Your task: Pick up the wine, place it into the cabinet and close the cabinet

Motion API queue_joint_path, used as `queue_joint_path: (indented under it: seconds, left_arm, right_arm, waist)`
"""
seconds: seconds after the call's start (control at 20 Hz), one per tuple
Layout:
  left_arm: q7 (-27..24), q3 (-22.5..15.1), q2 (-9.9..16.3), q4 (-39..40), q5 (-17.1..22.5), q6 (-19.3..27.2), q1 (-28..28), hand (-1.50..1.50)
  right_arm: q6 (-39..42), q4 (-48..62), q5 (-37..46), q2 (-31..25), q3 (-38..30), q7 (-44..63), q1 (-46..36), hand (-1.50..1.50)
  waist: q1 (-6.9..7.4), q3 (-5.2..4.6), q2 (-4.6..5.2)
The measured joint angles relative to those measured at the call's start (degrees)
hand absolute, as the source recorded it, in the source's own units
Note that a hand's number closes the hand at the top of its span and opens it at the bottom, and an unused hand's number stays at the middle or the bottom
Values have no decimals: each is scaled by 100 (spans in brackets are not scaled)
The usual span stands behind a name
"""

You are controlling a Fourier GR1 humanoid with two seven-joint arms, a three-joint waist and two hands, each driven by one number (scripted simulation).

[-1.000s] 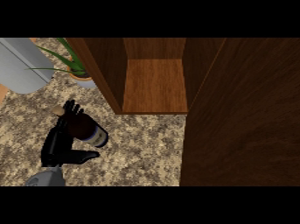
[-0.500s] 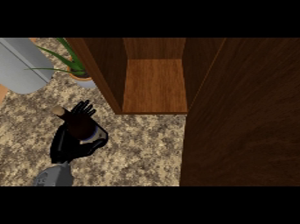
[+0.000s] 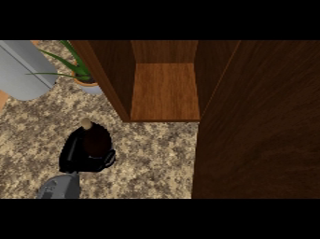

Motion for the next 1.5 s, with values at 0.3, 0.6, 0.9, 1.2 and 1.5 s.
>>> queue_joint_path:
  seconds: [0.3,0.6,0.9,1.2,1.5]
  left_arm:
    - [-627,54,155,-5,-335,325,133,150]
    - [-824,356,388,-446,-168,397,676,150]
    - [-884,410,415,-1390,-187,666,1150,150]
    - [-2,172,259,-2760,202,573,1462,150]
    - [1004,-291,80,-4012,236,779,1638,150]
  right_arm:
    - [85,16,17,55,19,-178,151,-150]
    - [146,24,38,142,121,-330,339,-150]
    - [150,0,43,118,51,-295,315,-150]
    - [132,25,30,93,-29,-157,148,-150]
    - [177,34,-6,78,-158,-108,114,-150]
  waist:
    - [12,2,-8]
    - [40,1,-8]
    - [52,1,-10]
    - [61,2,-11]
    - [48,3,-10]
